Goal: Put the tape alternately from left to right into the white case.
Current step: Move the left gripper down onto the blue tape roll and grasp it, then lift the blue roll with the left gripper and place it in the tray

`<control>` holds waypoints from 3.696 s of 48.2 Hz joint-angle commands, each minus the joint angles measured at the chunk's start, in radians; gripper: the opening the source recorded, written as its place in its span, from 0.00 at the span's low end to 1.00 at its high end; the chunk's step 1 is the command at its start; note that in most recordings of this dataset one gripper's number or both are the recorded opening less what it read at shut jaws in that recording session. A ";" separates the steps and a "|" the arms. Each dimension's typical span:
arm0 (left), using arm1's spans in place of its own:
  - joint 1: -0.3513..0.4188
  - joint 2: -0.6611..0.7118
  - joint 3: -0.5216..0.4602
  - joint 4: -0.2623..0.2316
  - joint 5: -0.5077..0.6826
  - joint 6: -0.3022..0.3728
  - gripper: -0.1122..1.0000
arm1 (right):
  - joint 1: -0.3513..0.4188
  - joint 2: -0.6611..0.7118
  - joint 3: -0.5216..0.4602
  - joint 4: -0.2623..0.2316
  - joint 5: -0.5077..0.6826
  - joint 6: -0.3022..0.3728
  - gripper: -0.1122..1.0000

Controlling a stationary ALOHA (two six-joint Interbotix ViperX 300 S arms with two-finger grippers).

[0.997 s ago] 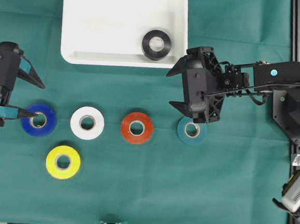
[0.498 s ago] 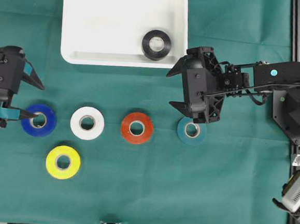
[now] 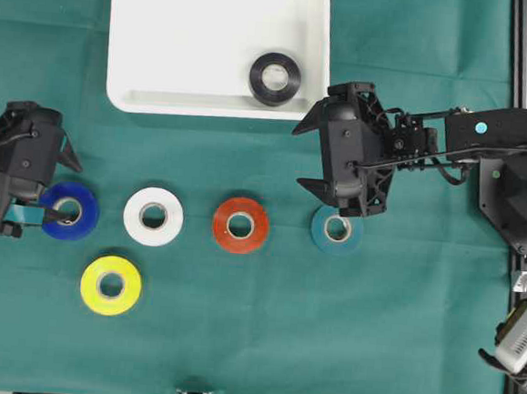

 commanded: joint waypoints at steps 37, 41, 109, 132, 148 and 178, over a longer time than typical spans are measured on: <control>-0.003 0.110 -0.029 0.000 -0.055 0.006 0.77 | 0.002 -0.009 -0.008 0.000 -0.006 0.002 0.85; -0.003 0.110 -0.029 0.002 -0.055 0.011 0.57 | 0.002 -0.009 -0.006 -0.002 -0.006 0.002 0.85; 0.115 -0.101 -0.129 0.003 0.072 0.014 0.35 | 0.002 -0.009 -0.003 -0.002 -0.018 0.002 0.85; 0.337 0.012 -0.242 0.005 0.071 0.069 0.35 | 0.002 -0.009 -0.003 -0.002 -0.020 0.002 0.85; 0.462 0.115 -0.360 0.005 0.071 0.156 0.35 | 0.002 0.005 -0.003 -0.002 -0.032 0.002 0.85; 0.624 0.291 -0.557 0.005 0.041 0.215 0.35 | 0.000 0.020 -0.003 -0.002 -0.049 0.002 0.85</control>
